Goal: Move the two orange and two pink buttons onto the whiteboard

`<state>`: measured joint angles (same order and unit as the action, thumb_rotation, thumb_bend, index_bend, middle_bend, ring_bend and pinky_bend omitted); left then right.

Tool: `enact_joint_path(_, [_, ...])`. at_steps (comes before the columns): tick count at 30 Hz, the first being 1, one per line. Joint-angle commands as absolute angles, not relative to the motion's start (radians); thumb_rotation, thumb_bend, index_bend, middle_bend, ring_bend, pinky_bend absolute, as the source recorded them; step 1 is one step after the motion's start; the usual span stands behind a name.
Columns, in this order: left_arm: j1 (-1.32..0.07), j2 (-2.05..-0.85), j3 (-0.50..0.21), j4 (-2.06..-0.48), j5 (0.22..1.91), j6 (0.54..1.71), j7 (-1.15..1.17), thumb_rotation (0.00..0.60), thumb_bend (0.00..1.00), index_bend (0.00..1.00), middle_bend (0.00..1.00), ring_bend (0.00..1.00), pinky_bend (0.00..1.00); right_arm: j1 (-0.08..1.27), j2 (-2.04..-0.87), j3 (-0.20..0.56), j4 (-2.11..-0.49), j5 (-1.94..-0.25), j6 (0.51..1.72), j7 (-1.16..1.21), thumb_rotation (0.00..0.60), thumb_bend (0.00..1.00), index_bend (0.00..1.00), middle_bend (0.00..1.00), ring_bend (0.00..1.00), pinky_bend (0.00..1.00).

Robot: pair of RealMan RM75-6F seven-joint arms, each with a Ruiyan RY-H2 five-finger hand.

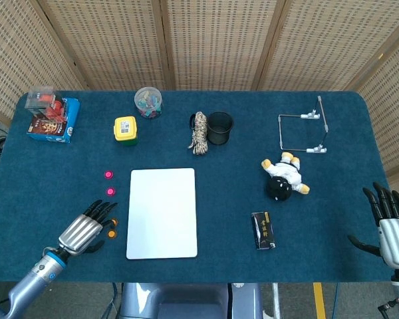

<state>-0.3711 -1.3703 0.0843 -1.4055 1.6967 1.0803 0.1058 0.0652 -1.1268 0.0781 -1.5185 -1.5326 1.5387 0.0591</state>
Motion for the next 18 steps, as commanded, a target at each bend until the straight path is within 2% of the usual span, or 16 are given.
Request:
enact_joint_path(1, [-0.379,-1.394,0.084,-1.386,1.683,1.066,0.122,0.600,0.35,0.38,0.00,0.00,0.00,0.066,-1.126,0.078,-1.519,-1.530,1.534,0.062,0.600,0.00,0.00,0.00,0.00,0.00])
enact_joint_path(18, [-0.397,-1.450,0.094,-1.340,1.642,1.050,0.167,0.600,0.35,0.38,0.00,0.00,0.00,0.067,-1.121,0.079,-1.523,-1.524,1.528,0.075,0.600,0.00,0.00,0.00,0.00,0.00])
